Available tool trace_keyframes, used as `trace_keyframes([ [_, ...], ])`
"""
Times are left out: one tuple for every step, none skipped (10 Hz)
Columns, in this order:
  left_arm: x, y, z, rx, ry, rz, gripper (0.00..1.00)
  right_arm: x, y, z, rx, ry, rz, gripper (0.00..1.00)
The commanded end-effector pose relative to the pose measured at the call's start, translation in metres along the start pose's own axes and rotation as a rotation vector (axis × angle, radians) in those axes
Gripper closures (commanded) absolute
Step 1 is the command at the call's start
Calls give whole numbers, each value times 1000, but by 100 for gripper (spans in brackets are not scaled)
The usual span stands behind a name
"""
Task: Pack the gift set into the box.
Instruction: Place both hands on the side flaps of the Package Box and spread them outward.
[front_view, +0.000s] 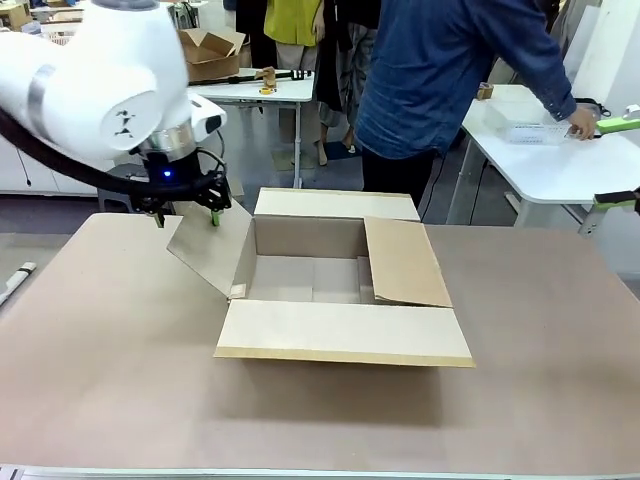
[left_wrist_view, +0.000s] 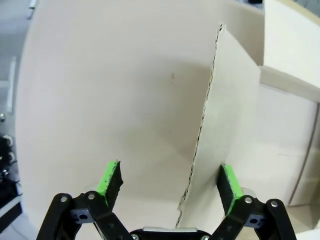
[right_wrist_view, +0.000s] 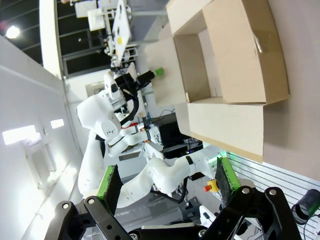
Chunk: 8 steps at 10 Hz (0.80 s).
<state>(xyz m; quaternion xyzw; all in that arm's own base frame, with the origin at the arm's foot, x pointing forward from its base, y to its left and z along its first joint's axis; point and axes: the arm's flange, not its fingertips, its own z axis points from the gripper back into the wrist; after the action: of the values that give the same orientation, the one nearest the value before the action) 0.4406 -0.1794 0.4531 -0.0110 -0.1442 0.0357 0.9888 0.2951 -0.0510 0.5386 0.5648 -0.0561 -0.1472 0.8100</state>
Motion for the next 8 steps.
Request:
trace_keyframes([
  [-18, 28, 5, -72, -2, 3, 0, 2, 2, -2, 24, 0, 17, 0],
  [-22, 37, 0, -116, 1, -5, 0, 2, 2, -2, 24, 0, 17, 0],
  [-24, 45, -9, -166, 20, -14, 0, 2, 2, -2, 24, 0, 17, 0],
  [-24, 52, -19, -244, 44, -35, 0, 2, 2, -2, 24, 0, 17, 0],
  [-23, 60, -26, -324, 84, -8, 0, 2, 2, -2, 24, 0, 17, 0],
  [-20, 40, -8, -149, 26, 1, 0, 2, 2, -2, 24, 0, 17, 0],
  [-20, 40, -8, -149, 26, 1, 0, 2, 2, -2, 24, 0, 17, 0],
  [-20, 40, -8, -149, 26, 1, 0, 0, 0, 0, 0, 0, 0, 0],
])
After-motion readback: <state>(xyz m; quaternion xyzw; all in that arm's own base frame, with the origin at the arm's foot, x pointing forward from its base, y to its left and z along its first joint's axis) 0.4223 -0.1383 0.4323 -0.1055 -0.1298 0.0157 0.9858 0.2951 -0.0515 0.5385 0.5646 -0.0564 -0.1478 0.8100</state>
